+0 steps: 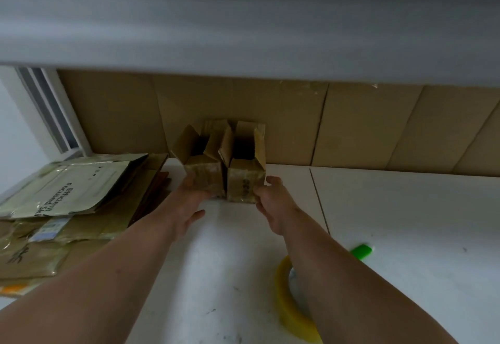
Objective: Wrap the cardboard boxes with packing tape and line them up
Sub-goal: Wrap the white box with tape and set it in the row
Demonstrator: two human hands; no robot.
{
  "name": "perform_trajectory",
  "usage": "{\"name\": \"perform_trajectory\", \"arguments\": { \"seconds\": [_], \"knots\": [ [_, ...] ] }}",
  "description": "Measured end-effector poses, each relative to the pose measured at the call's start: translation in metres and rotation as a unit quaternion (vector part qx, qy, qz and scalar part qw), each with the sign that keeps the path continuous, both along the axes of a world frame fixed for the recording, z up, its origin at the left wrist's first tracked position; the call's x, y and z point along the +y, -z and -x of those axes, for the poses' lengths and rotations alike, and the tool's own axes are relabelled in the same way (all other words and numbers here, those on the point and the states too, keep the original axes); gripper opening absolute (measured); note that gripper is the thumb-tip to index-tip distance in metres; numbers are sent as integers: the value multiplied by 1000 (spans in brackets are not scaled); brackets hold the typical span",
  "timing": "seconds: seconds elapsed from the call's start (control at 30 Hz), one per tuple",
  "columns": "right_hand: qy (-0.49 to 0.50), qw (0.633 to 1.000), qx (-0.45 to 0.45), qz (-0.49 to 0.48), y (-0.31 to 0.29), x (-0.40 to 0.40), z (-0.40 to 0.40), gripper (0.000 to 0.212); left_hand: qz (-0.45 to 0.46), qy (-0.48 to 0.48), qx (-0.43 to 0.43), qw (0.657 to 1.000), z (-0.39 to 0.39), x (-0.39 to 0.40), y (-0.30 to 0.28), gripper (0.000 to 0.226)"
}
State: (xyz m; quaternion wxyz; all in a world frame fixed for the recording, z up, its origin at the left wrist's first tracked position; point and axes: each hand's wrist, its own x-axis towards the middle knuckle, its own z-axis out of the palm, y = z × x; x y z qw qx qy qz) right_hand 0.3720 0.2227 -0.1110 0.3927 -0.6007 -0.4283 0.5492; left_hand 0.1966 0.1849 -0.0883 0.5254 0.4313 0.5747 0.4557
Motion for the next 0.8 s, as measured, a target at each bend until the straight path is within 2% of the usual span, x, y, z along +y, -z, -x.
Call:
{"name": "perform_trajectory", "arguments": {
  "seconds": [0.07,0.2,0.3,0.37,0.43,0.5,0.6,0.7,0.8],
  "knots": [
    [0,1000,-3,-1,3,-4,3,60,3,10,6,1000,6,0,2,65],
    [29,999,-36,-9,2,-16,8,77,0,8,42,999,16,-2,8,69],
    [44,994,-87,-41,-7,-26,11,70,-24,8,136,990,16,-10,7,69],
    [33,988,-134,-74,-16,-34,15,62,-60,-1,252,966,18,-15,4,63],
    [-2,973,-207,-105,-23,-42,22,53,-95,-15,376,922,24,-22,0,57],
    [-28,960,-244,-131,-26,-48,31,46,-117,-36,448,886,34,-31,-2,51],
    [-73,948,-267,-155,-27,-56,52,37,-134,-97,487,858,53,-52,-6,39],
    [-111,958,-224,-142,-25,-69,69,51,-174,-165,509,827,68,-77,-14,36],
    [-149,952,-214,-161,-22,-79,86,45,-143,-213,519,815,88,-98,-20,38]
  ]
}}
